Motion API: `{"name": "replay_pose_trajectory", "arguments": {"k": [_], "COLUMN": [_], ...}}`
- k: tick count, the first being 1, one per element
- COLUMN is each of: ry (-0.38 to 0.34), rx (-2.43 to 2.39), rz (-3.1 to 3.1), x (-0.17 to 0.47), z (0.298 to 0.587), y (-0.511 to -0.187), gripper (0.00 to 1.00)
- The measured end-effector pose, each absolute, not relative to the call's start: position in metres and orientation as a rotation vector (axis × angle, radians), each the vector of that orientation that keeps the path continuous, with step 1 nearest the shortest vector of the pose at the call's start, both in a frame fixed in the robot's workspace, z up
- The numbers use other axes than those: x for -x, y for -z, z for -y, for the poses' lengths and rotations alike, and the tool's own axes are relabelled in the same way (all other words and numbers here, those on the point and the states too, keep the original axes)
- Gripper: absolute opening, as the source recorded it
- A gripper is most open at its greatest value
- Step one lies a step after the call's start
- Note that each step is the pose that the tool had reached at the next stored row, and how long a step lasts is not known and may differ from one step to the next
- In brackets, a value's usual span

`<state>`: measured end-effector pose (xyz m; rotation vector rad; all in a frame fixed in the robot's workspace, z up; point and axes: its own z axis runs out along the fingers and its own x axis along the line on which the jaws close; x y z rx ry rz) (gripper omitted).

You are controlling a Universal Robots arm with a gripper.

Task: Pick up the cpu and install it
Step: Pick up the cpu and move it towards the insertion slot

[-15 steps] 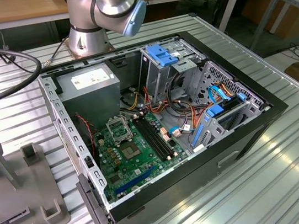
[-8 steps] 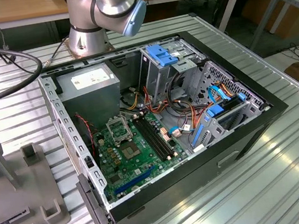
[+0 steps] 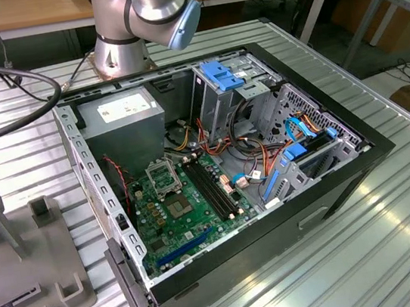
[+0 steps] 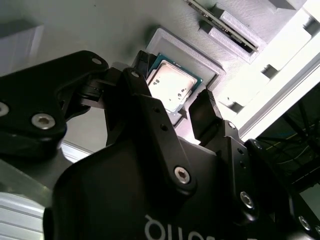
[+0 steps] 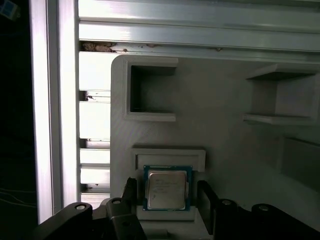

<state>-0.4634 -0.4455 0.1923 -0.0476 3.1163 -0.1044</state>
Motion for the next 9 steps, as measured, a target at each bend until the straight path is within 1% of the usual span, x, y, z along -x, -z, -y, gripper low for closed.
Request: {"name": "replay_pose_trajectory", "arguments": {"k": [9], "ry": [0.104], "rx": [0.048], "rz": [-3.116], "x": [0.4609], "z": [0.445], "y": [-0.1923], "gripper": [0.6]}}
